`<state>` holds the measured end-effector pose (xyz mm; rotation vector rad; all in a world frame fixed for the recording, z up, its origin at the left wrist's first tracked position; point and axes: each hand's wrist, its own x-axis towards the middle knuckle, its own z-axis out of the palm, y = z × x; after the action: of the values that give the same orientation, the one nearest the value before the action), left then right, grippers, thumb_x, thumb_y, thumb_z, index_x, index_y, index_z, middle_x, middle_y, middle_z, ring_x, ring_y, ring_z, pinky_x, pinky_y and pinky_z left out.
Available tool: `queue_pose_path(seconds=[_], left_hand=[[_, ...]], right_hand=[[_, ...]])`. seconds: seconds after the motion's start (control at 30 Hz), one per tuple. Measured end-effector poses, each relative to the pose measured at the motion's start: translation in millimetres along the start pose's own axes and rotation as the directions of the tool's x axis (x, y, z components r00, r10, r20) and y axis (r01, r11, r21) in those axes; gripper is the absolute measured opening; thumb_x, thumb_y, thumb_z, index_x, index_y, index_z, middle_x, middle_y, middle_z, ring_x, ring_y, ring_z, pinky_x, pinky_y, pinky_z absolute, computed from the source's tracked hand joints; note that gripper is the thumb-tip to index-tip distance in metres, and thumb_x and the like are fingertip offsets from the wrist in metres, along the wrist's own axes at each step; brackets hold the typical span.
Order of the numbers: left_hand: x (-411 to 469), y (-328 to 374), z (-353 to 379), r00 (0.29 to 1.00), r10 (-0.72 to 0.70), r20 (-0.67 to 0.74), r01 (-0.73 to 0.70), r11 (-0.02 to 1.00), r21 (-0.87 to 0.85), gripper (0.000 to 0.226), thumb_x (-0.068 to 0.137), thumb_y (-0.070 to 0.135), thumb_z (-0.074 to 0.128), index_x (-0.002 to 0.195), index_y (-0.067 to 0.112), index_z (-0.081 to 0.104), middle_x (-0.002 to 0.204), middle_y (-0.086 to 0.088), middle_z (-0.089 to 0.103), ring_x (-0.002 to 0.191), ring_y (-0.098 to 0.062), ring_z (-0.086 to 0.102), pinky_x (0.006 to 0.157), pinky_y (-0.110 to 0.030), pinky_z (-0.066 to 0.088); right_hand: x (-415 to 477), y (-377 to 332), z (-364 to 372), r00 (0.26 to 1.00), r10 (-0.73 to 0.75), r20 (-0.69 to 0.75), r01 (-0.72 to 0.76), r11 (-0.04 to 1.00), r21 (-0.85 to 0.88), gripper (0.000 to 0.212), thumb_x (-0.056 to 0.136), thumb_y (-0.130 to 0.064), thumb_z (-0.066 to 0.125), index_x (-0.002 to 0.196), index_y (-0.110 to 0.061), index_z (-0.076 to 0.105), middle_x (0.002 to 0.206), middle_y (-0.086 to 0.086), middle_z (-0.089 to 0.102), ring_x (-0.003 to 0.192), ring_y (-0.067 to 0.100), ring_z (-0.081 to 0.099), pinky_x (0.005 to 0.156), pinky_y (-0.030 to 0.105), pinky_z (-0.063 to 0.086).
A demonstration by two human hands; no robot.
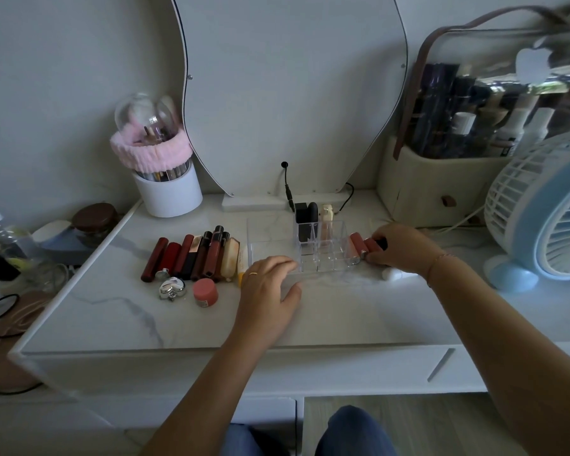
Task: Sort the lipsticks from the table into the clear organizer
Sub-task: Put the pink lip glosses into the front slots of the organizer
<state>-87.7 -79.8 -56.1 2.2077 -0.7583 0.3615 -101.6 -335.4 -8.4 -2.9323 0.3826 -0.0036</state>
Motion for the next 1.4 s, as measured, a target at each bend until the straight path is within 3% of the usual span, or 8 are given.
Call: queue_pose_path(seconds=[0.1, 0.33, 0.53, 0.7, 0.77, 0.93, 1.17, 1.4], left_hand=[[0.8, -0.2, 0.2, 1.0, 0.0, 0.0, 0.0, 1.0, -0.003, 0.03, 0.083, 0.017, 0.065, 0.112, 0.014, 0.065, 0.115, 0.001, 0.061, 0.112, -0.019, 0.052, 0.099, -0.044, 0.039], [0.4, -0.9, 0.1, 1.0, -0.009, 0.013, 0.009, 1.0, 0.004, 0.031, 0.084, 0.021, 0.064, 0.114, 0.016, 0.063, 0.117, 0.004, 0.06, 0.114, -0.017, 0.049, 0.101, -0.041, 0.038], [0.8, -0.1, -0.1, 1.0, -0.005, 0.012, 0.005, 1.0, 0.0, 0.031, 0.083, 0.018, 0.065, 0.113, 0.015, 0.064, 0.116, 0.003, 0.061, 0.113, -0.018, 0.051, 0.1, -0.043, 0.039], [0.5, -0.6, 0.2, 1.0, -0.005, 0.015, 0.005, 1.0, 0.001, 0.03, 0.084, 0.019, 0.065, 0.113, 0.015, 0.064, 0.117, 0.003, 0.06, 0.114, -0.019, 0.05, 0.1, -0.043, 0.038], [0.3, -1.0, 0.5, 1.0, -0.005, 0.013, 0.005, 1.0, -0.001, 0.03, 0.083, 0.018, 0.065, 0.113, 0.014, 0.064, 0.117, 0.002, 0.06, 0.114, -0.02, 0.051, 0.1, -0.044, 0.038], [-0.3, -1.6, 0.6, 1.0, -0.008, 0.017, 0.008, 1.0, -0.002, 0.031, 0.084, 0.019, 0.065, 0.114, 0.015, 0.063, 0.118, 0.003, 0.06, 0.115, -0.02, 0.05, 0.101, -0.043, 0.038], [-0.3, -2.3, 0.8, 1.0, -0.011, 0.018, 0.011, 1.0, -0.001, 0.031, 0.084, 0.02, 0.063, 0.115, 0.017, 0.062, 0.118, 0.005, 0.059, 0.115, -0.017, 0.049, 0.099, -0.042, 0.04], [-0.3, -2.9, 1.3, 1.0, -0.004, 0.018, 0.004, 1.0, -0.002, 0.03, 0.084, 0.019, 0.063, 0.114, 0.017, 0.062, 0.118, 0.005, 0.059, 0.115, -0.017, 0.049, 0.099, -0.041, 0.04]], right_hand=[[2.6, -1.8, 2.2, 0.998, 0.052, -0.039, -0.052, 0.999, 0.015, 0.029, 0.081, -0.034, 0.063, 0.096, -0.01, 0.067, 0.089, 0.009, 0.068, 0.081, 0.024, 0.062, 0.077, 0.036, 0.052], [7.2, 1.1, 3.8, 0.987, 0.123, -0.104, -0.102, 0.976, 0.194, 0.018, 0.08, -0.022, 0.066, 0.095, -0.013, 0.071, 0.091, 0.006, 0.069, 0.079, 0.021, 0.061, 0.065, 0.026, 0.043], [-1.0, 0.6, -7.0, 0.959, 0.137, -0.248, 0.028, 0.824, 0.566, 0.01, 0.081, -0.023, 0.069, 0.079, -0.013, 0.069, 0.064, -0.001, 0.068, 0.05, 0.005, 0.05, 0.046, 0.006, 0.039], [-12.0, -24.0, -22.2, 0.937, 0.104, -0.334, 0.172, 0.695, 0.698, 0.011, 0.078, -0.024, 0.072, 0.088, -0.02, 0.069, 0.069, -0.008, 0.067, 0.053, -0.001, 0.055, 0.058, 0.016, 0.049], [-18.2, -37.7, -20.9, 0.952, 0.011, -0.307, 0.227, 0.645, 0.729, 0.011, 0.079, -0.023, 0.071, 0.09, -0.02, 0.069, 0.069, -0.003, 0.072, 0.055, 0.008, 0.055, 0.059, 0.023, 0.05], [-22.8, -68.6, -4.3, 0.942, -0.089, -0.324, 0.308, 0.613, 0.728, 0.011, 0.081, -0.02, 0.07, 0.091, -0.022, 0.066, 0.07, -0.004, 0.073, 0.051, 0.0, 0.051, 0.05, 0.012, 0.044], [-22.4, -85.9, 17.0, 0.94, -0.11, -0.323, 0.286, 0.769, 0.572, 0.021, 0.08, -0.019, 0.07, 0.1, -0.012, 0.068, 0.078, -0.002, 0.071, 0.071, 0.005, 0.064, 0.077, 0.021, 0.053], [-23.4, -82.3, 20.7, 0.937, -0.118, -0.328, 0.293, 0.775, 0.56, 0.028, 0.078, -0.02, 0.073, 0.104, -0.011, 0.07, 0.09, 0.002, 0.071, 0.078, 0.009, 0.063, 0.08, 0.02, 0.052]])
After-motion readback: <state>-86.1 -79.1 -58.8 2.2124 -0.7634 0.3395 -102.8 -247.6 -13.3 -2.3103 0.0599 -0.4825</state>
